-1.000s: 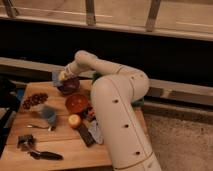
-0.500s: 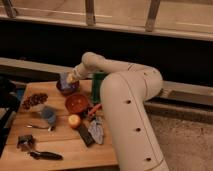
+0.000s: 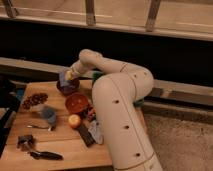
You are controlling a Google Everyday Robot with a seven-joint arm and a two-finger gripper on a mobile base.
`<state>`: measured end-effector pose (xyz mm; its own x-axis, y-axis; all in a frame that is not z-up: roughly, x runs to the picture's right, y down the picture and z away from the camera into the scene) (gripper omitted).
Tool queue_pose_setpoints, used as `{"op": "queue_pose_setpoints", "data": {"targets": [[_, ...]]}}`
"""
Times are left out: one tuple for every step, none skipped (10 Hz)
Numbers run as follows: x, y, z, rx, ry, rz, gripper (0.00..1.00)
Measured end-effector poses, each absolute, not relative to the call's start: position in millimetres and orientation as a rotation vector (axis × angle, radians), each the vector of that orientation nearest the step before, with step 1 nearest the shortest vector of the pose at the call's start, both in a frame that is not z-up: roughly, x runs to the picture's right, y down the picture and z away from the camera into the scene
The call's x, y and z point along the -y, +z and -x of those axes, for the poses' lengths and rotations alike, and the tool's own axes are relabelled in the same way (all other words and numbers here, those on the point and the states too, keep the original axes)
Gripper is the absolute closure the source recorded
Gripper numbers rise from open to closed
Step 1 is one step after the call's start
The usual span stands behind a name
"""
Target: Wipe purple bowl with sponge
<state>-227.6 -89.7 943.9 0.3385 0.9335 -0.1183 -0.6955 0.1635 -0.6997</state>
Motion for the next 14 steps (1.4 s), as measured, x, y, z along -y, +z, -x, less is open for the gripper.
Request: {"op": "queue_pose_setpoints", "data": {"targets": [[94,946,239,0.391,1.196,0.760,1.00],[92,945,248,0.404,1.185,0.773,1.00],[89,943,251,0.413,1.178,0.781,1.00],[82,936,253,0.421,1.165,0.792,1.00],[74,930,251,0.418,1.148,0.802,1.00],[67,925,243,0.406,1.136,0.805,1.00],[64,923,236,0.392,1.132,0.806,1.00],[62,925,226,0.370,1.133,0.796,1.00],[66,930,218,0.347,1.143,0.779,1.00],[72,937,213,0.334,1.155,0.764,1.00],[79,943,211,0.330,1.166,0.752,1.00],[90,951,207,0.333,1.192,0.736,1.00],[96,953,208,0.345,1.210,0.730,1.00],[103,955,211,0.365,1.224,0.732,1.00]]}}
